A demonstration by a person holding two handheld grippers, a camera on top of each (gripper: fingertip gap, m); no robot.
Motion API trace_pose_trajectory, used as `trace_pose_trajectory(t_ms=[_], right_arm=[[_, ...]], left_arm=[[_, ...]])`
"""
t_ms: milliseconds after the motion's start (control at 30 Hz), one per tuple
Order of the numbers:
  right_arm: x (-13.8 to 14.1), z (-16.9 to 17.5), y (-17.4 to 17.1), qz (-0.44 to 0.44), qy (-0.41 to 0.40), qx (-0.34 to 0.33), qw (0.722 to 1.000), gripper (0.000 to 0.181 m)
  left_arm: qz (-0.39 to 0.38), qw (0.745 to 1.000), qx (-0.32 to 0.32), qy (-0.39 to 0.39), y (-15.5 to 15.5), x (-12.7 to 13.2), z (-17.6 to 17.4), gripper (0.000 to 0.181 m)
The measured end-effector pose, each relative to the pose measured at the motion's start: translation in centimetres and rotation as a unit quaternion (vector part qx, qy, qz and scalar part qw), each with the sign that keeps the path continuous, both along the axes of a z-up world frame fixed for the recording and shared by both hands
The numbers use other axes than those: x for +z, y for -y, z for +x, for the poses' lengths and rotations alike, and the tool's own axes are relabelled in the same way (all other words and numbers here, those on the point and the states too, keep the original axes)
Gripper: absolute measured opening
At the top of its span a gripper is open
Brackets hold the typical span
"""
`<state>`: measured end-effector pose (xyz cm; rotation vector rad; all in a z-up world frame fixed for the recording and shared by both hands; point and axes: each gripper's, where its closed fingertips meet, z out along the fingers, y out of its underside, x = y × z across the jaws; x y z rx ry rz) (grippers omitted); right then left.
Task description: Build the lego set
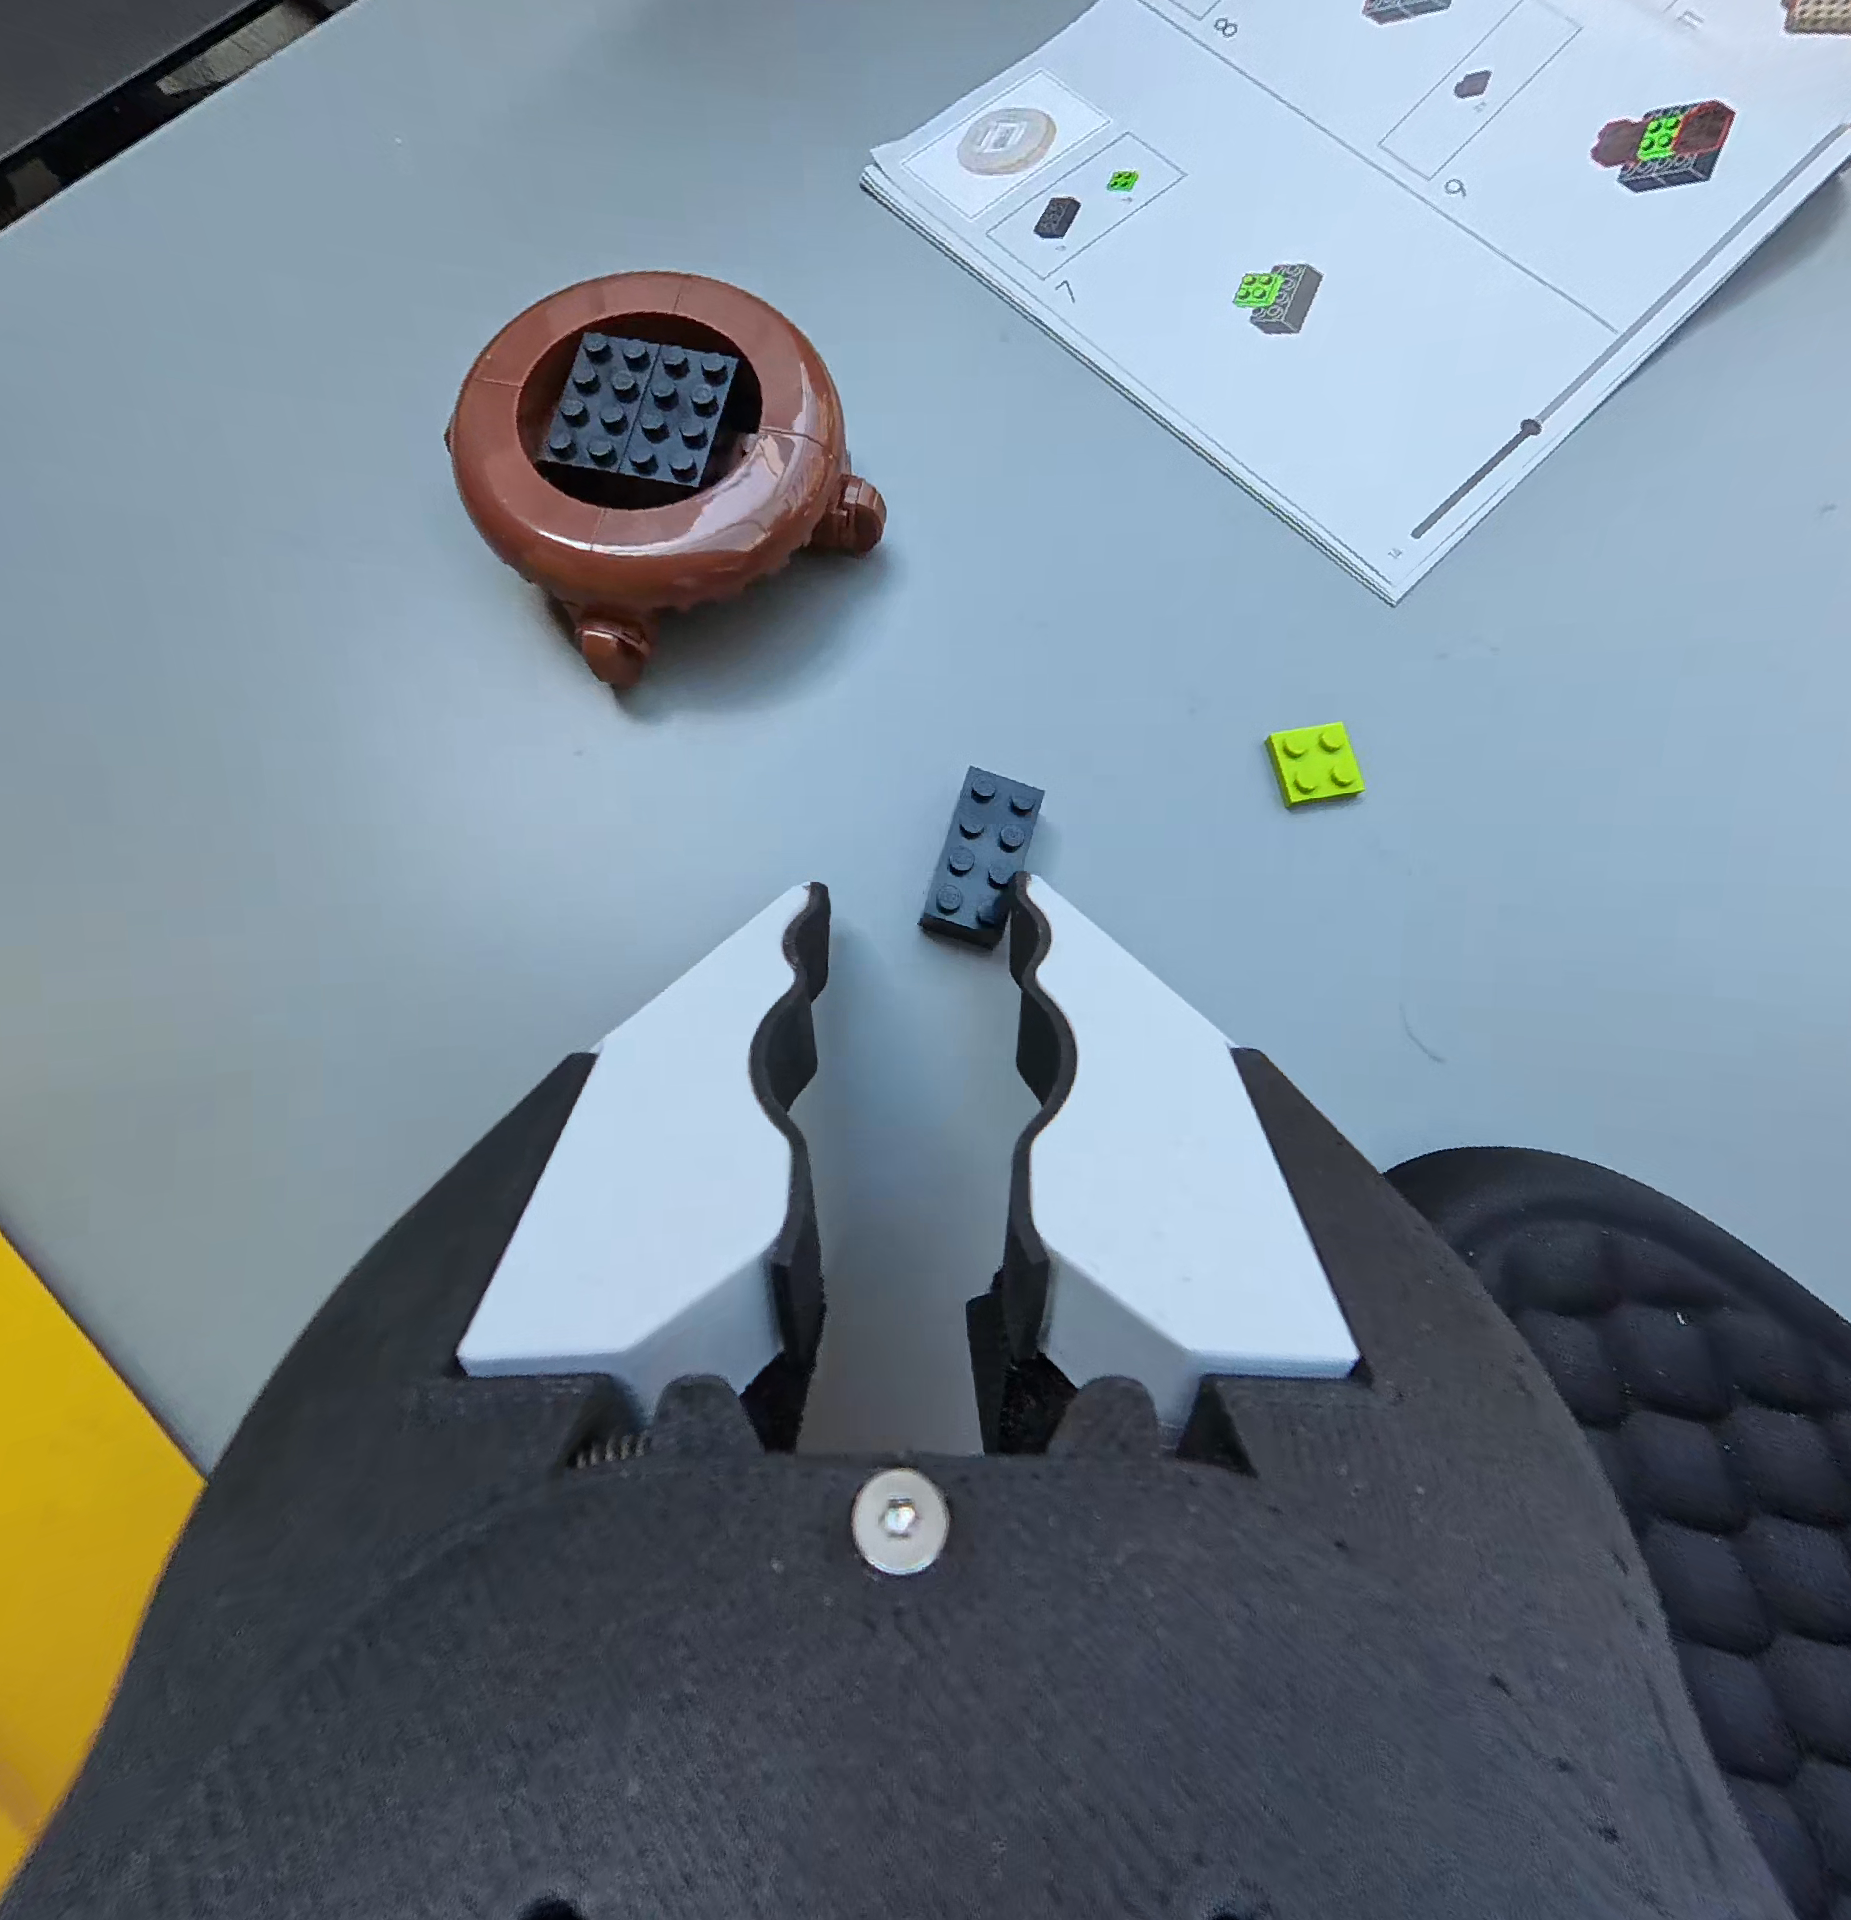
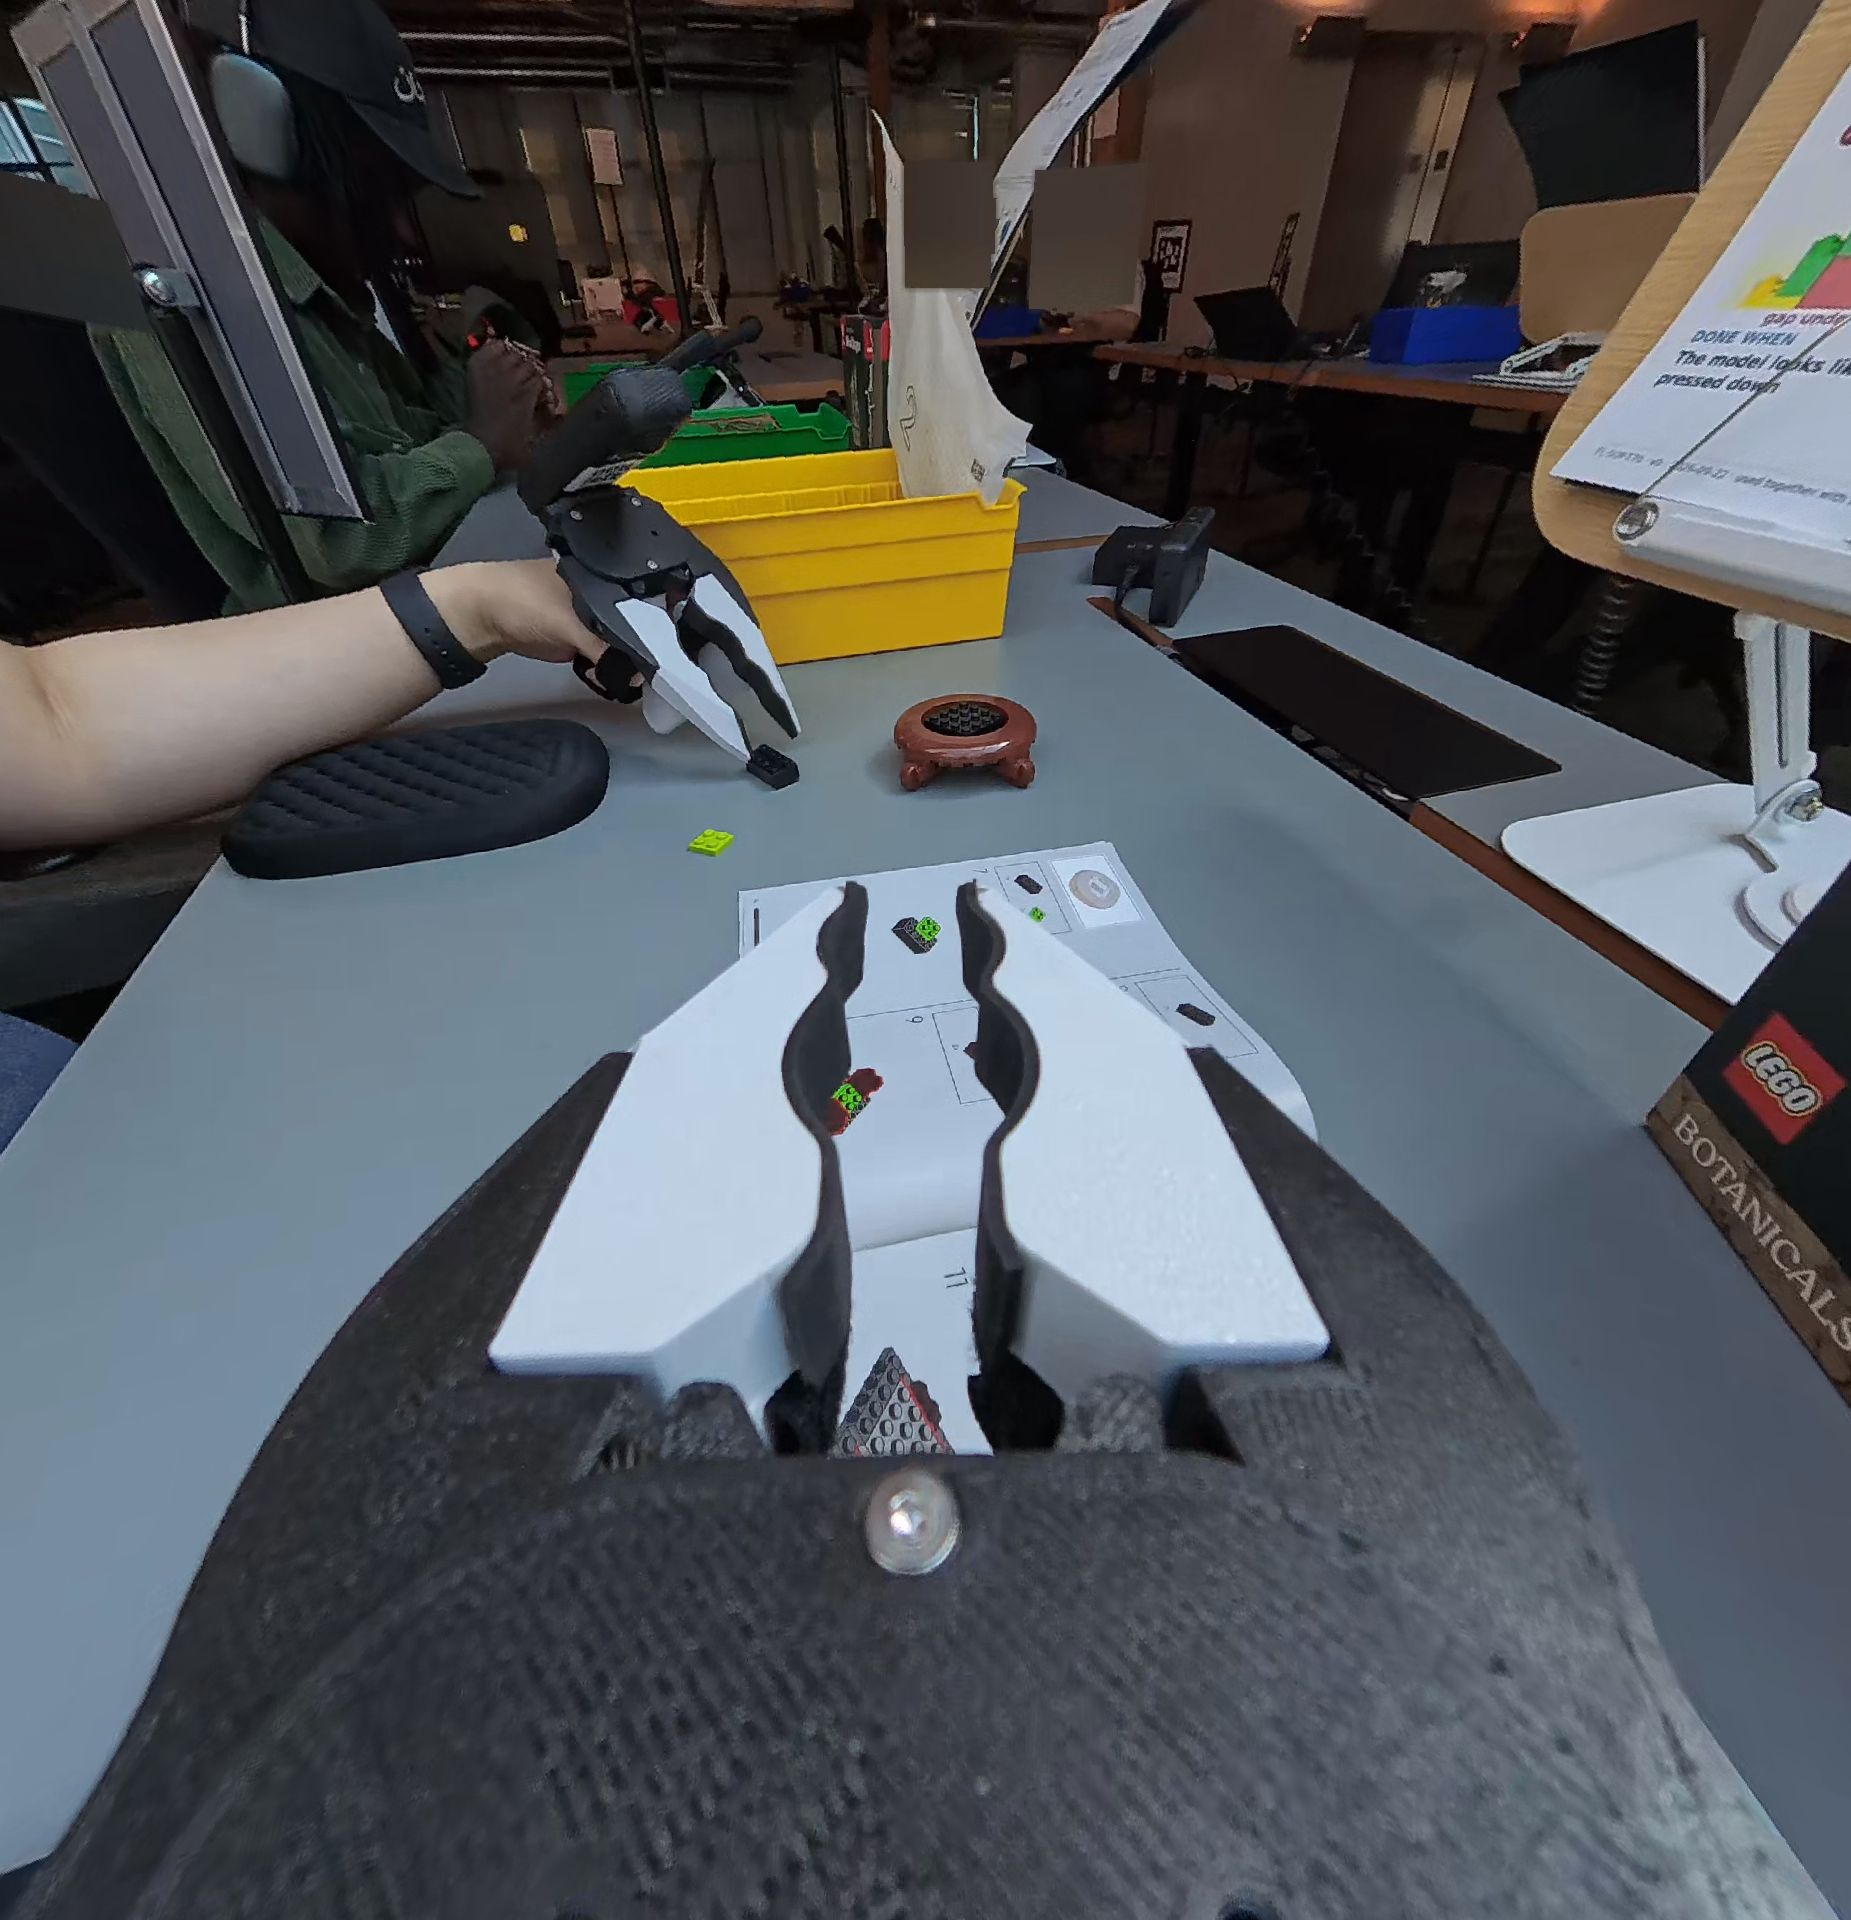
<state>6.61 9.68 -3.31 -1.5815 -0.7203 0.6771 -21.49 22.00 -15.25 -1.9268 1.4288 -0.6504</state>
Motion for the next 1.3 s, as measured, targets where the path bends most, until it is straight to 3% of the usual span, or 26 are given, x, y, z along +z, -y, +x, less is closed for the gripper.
trace_pose_trajectory(t_ms=[200,333,433,500,600,700,800,1033,1300], right_arm=[[-1.5,-0.2,-0.4,-0.027,0.007,0.017,0.999,0.017],[-1.3,-0.7,-0.3,-0.032,-0.017,0.026,0.999,0.017],[-1.2,-1.1,-0.2,-0.039,-0.039,0.034,0.998,0.017],[-1.3,-1.4,0.0,-0.043,-0.045,0.039,0.997,0.017],[-1.6,-1.9,0.0,-0.046,-0.034,0.044,0.997,0.017],[-2.3,-2.2,0.0,-0.051,-0.017,0.046,0.998,0.017],[-2.5,-2.4,0.1,-0.051,-0.006,0.045,0.998,0.017],[-2.3,-2.0,0.0,-0.048,-0.008,0.038,0.998,0.017],[-3.0,-2.3,0.0,-0.053,0.013,0.041,0.998,0.017]], left_arm=[[-0.04,0.999,0.005,0.014,0.6,-0.5,0.2,0.039],[-0.015,1.0,0.012,-0.012,0.4,-0.7,0.3,0.017],[-0.019,1.0,0.024,-0.008,0.8,-0.1,0.7,0.016],[-0.043,0.999,0.016,0.03,2.8,2.0,2.2,0.016],[-0.054,0.994,-0.033,0.085,8.3,5.1,6.4,0.016],[0.0,0.997,-0.073,0.03,12.0,3.1,9.1,0.016],[-0.008,0.994,-0.11,0.014,14.7,1.9,10.2,0.016],[-0.008,0.993,-0.11,-0.031,15.0,-0.1,8.9,0.016],[0.003,0.995,-0.102,-0.016,14.8,0.3,8.7,0.016]])
